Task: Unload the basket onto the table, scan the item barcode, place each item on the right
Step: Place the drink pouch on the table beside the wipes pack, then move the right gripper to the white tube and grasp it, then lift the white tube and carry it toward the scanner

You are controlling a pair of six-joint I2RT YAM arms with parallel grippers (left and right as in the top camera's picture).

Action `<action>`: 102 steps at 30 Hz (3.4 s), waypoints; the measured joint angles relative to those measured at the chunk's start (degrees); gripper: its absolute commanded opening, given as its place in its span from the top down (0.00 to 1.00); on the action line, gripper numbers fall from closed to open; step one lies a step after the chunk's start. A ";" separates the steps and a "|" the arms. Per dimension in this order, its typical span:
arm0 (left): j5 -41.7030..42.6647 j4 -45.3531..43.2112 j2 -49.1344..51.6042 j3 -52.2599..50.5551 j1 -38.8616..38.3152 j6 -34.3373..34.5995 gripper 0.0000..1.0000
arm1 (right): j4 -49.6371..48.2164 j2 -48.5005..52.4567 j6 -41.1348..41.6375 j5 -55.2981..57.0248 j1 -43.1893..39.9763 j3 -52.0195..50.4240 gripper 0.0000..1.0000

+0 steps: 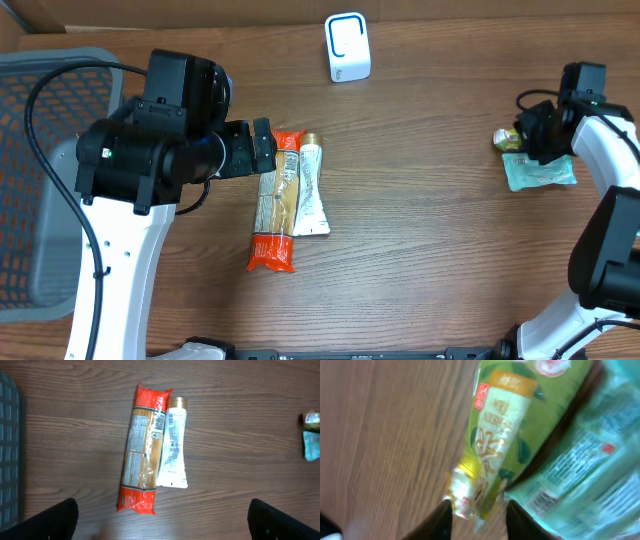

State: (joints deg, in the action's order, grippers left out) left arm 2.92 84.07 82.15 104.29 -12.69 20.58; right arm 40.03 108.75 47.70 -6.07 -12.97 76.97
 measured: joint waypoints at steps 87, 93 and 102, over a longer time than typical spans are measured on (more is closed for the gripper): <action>0.02 0.00 0.00 0.00 0.00 0.00 0.00 | 19.54 -9.27 -47.84 -45.13 27.63 7.76 0.96; 0.00 0.00 0.00 0.00 0.00 0.00 0.00 | 19.76 -9.27 -47.95 -45.16 27.63 7.76 0.96; 0.00 0.02 0.00 0.00 0.00 0.00 0.00 | 19.74 -9.27 -48.00 -46.62 27.63 7.76 0.96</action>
State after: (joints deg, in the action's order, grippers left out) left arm 2.92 84.09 82.15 104.29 -12.69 20.58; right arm 59.77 99.48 -0.30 -52.69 14.66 84.73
